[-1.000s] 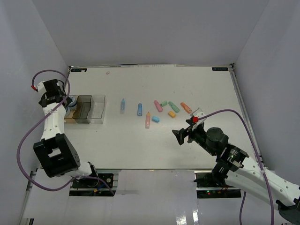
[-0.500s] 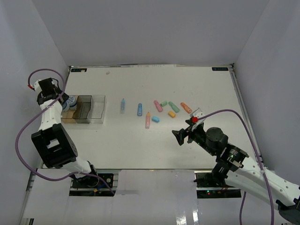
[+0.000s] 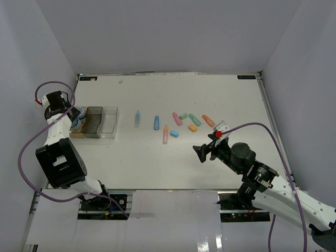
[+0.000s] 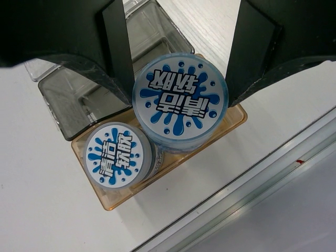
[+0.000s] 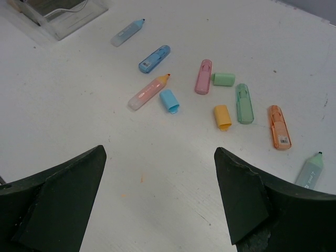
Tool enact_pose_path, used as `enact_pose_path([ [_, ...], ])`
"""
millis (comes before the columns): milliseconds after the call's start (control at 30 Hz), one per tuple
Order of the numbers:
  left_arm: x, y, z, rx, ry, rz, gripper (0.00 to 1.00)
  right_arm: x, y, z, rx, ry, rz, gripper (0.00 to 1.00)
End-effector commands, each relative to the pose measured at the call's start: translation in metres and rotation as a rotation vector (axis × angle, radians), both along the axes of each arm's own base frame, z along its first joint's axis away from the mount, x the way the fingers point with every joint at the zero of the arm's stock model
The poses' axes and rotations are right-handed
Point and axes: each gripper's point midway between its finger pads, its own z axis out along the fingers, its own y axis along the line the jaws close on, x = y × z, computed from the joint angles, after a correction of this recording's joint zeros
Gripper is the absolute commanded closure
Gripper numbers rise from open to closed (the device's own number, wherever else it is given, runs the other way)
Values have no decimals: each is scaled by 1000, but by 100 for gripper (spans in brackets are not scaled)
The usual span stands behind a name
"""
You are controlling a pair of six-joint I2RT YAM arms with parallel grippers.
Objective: Sort the stationery into containers
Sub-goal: Place the stationery in the storage box.
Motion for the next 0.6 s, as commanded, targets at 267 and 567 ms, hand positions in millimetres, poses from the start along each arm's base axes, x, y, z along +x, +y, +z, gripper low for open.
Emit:
enact_pose_path([
  [267,2,4,6,10,-19,15,45,4,-2,3,18,-9,-28,10],
  [567,6,-1,-11,-32,-2,-7,21,4,-2,0,16,3,-32,10],
])
